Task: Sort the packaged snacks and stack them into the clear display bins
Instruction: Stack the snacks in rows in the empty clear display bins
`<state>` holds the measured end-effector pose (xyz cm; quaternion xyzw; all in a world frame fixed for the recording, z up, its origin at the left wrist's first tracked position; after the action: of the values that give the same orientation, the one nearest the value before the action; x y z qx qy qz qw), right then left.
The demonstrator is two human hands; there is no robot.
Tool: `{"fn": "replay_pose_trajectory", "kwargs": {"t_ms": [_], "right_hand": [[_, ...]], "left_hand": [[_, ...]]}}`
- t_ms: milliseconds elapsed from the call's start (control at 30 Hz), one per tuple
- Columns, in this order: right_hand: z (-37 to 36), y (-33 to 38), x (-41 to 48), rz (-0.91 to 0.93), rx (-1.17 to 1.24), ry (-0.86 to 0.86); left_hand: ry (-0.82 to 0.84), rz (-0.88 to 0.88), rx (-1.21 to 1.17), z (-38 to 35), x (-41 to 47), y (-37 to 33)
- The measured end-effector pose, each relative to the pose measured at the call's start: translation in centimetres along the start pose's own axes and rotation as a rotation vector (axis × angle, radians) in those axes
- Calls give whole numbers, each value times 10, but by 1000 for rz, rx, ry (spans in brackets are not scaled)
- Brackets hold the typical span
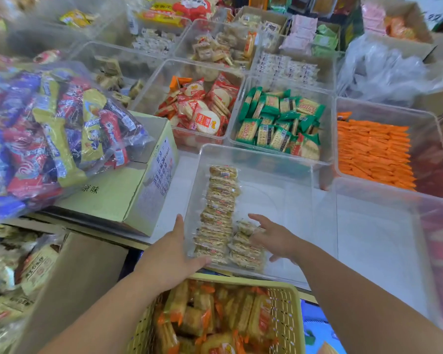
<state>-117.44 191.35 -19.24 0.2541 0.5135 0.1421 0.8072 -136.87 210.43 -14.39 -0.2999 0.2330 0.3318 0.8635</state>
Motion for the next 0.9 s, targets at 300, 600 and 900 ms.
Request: {"fn": "replay_pose_trajectory", "kwargs": {"t_ms": [300,600,900], "right_hand": [[-9,18,9,-7,-17,152],[-18,22,19,25,-181,100],[-16,16,-15,119,-365,-93]], "left_hand": [[19,-27,26,0,3,0],[7,-10,-7,-2,5,2],[-244,-132,-89,21,-50,-8]]}}
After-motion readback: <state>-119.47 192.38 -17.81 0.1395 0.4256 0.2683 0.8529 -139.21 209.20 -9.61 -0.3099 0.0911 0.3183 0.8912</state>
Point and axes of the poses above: each hand's wrist, its own x-axis towards the middle knuckle, its own z-axis out of the back of the hand, y = z × x, the point moved 5 cm from there along x, towards the middle knuckle, and after that the axes turned 1 degree about x, right-handed, at the moved point
